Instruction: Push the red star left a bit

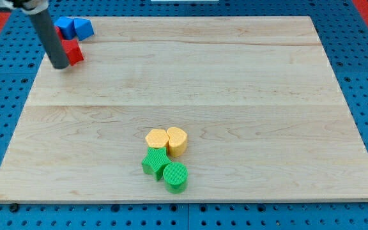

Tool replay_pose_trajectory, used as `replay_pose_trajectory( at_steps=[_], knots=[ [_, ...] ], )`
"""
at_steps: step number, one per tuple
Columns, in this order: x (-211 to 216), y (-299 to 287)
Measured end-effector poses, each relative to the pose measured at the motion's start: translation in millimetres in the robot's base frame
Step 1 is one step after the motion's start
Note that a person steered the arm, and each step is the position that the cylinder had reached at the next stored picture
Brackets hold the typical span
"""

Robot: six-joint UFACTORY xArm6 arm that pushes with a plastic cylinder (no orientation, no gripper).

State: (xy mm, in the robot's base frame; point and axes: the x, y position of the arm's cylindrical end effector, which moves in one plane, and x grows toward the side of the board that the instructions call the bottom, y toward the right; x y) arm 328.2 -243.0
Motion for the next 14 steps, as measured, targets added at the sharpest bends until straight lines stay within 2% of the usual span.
replay_pose_trajectory(
  at_steps=[1,2,3,4,5,6,8,14],
  knots=[
    [-39,5],
    [-45,5],
    [-18,8],
    [-10,54],
    [-29,109],
    [-54,117],
    [-68,69],
    [-68,46]
  ],
)
